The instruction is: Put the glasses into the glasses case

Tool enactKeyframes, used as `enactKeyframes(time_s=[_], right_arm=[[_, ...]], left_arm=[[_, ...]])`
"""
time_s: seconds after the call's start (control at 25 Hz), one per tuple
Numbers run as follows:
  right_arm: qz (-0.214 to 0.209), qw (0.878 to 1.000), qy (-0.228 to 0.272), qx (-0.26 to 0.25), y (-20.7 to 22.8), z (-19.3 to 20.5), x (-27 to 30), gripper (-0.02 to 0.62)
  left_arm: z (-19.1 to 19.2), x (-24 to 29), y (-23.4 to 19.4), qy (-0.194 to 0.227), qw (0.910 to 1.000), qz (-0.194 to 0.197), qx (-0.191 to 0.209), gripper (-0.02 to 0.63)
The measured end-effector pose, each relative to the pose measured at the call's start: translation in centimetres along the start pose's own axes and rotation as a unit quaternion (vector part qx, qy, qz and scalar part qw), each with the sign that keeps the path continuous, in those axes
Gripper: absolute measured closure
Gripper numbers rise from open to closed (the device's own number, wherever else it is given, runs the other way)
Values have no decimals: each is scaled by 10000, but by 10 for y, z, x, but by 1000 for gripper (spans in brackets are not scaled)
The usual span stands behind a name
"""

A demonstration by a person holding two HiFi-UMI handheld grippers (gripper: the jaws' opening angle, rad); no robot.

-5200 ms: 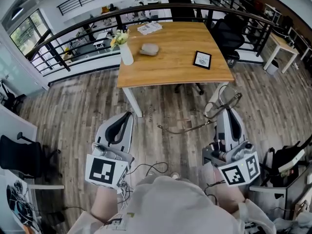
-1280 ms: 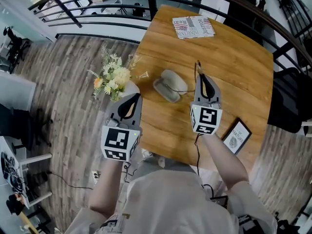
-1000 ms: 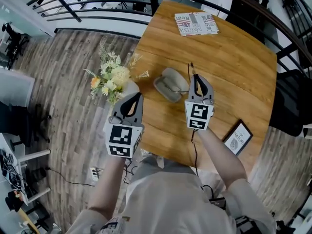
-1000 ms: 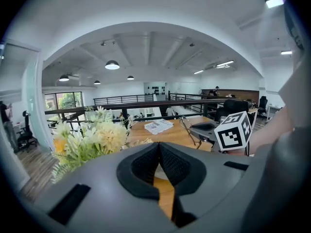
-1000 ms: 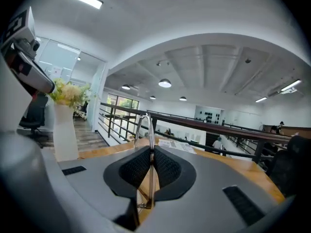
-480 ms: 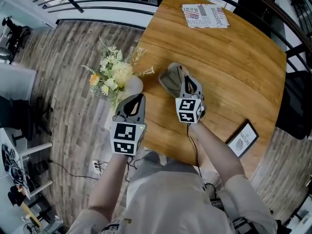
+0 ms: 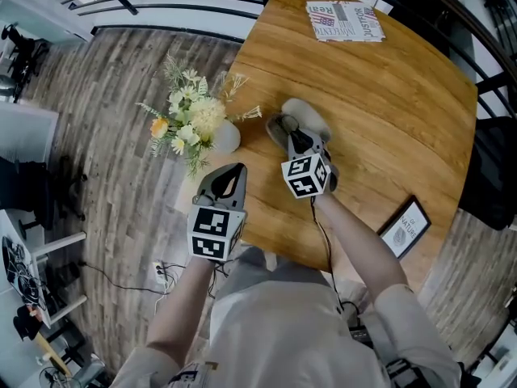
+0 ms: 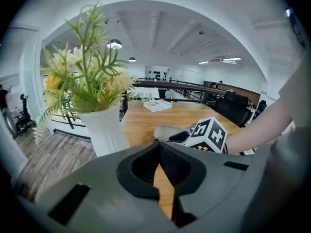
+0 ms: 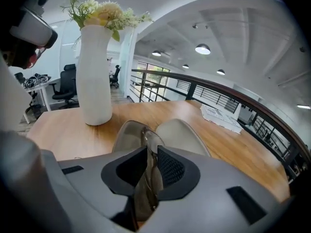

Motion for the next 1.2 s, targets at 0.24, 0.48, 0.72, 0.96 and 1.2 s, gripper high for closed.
enactKeyframes(time_s=[0.24,0.48,0.72,0.96,1.2], right_arm=[[-411,9990,124,118,-10,-14,-13,474],[-501,9938,391,914,9,-39,-48,488],[-504,9820,1106,1444,40,-99,-113,541],[-587,9666,1905,1612,54,-162,-195,555],[-567,9486,2607,1704,55,-206,-266,566]], left_arm=[[11,-9,2,-33,10000,49,-7,589],[1,-30,0,156,9999,41,46,589],[-38,-61,0,558,9976,37,419,589],[-86,-103,11,968,9898,-68,1047,589],[-127,-142,21,1408,9764,-132,1630,589]])
Point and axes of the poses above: the fingertips, and each gripper's own axes: x forward along the fingers, y to its right, z out of its underside, the point moved 2 cm from there along -x, backward along the fingers, and after that the axes turned 10 degrees about z, right-handed, at the moved point
